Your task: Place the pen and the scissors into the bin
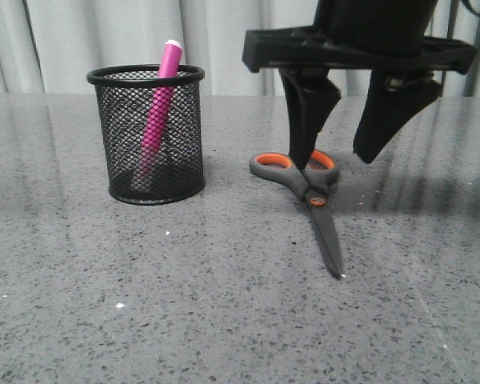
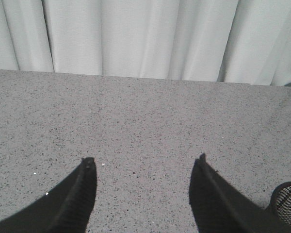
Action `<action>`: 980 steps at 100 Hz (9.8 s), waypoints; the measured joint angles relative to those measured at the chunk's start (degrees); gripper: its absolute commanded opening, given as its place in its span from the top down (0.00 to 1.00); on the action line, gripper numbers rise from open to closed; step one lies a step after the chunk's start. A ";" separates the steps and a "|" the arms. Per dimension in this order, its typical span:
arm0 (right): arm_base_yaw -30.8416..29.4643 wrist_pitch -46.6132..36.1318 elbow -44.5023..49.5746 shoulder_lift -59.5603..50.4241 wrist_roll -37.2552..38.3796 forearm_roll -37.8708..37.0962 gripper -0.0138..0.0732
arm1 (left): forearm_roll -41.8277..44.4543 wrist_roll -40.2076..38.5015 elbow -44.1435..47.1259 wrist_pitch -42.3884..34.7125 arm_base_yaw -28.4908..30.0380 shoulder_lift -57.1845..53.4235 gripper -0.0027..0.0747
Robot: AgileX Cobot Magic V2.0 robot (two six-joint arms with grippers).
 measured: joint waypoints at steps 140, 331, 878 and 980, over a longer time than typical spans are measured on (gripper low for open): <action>0.05 -5.68 -0.71 5.81 0.70 -1.31 0.93 | -0.33 0.00 0.00 -0.99 0.00 0.00 0.47; 5.34 -93.40 19.19 1.14 -1.06 -14.38 0.93 | -0.33 0.00 0.00 -1.94 0.00 0.00 0.47; -32.57 -116.25 75.10 -48.83 -6.01 -0.34 0.92 | 50.83 -43.50 45.26 -18.03 -2.71 -52.72 0.99; -32.57 -116.25 75.10 -48.83 -6.01 -0.34 0.92 | 52.04 -44.82 45.26 -17.85 -4.09 -53.24 0.99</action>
